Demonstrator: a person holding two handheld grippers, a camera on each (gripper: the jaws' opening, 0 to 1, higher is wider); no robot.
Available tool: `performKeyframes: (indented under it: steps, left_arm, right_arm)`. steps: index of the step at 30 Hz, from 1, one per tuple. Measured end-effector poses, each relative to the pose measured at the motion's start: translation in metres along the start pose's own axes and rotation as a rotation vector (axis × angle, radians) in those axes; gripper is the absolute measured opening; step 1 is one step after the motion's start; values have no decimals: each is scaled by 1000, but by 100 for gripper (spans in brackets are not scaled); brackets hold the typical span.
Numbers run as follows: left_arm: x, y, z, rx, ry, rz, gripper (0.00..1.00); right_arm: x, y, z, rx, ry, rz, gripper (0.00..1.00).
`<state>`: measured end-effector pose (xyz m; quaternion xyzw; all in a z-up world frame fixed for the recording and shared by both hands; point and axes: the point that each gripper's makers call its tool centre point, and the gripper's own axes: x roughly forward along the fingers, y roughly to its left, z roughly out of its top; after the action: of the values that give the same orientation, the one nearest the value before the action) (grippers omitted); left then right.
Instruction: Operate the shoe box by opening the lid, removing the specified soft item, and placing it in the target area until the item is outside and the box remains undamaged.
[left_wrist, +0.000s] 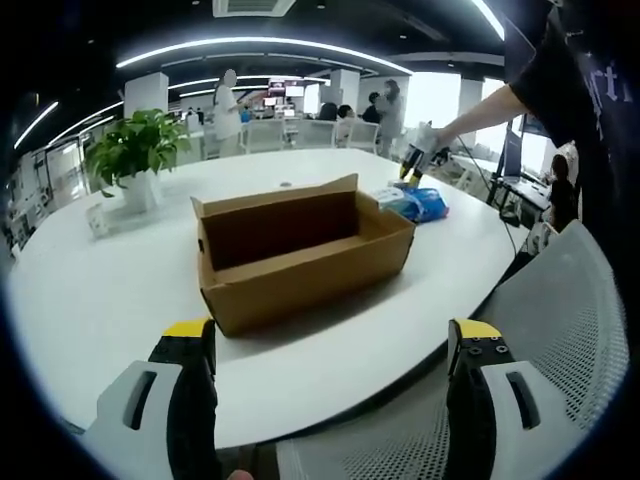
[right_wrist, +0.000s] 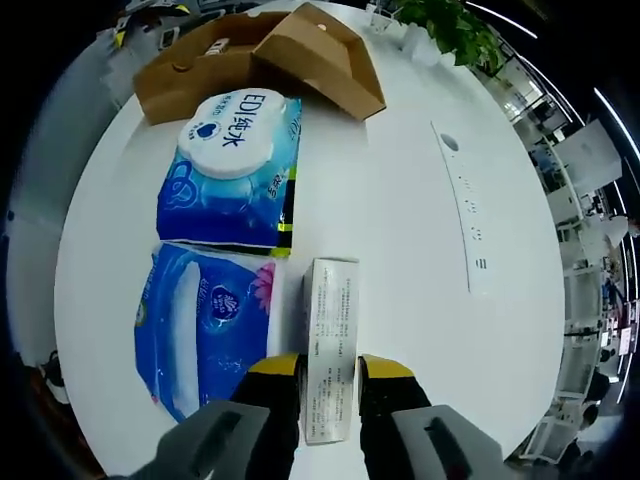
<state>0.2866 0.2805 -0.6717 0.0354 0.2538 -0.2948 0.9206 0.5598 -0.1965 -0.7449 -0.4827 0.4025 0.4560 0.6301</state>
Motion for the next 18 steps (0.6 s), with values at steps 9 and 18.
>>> performKeyframes:
  steps: [9, 18]
  left_arm:
    - [0, 0, 1, 4, -9, -1, 95]
    - [-1, 0, 3, 5, -24, 3, 96]
  right_arm:
    - [-11, -4, 5, 53, -22, -31, 31]
    - [-30, -2, 19, 160, -62, -78, 46]
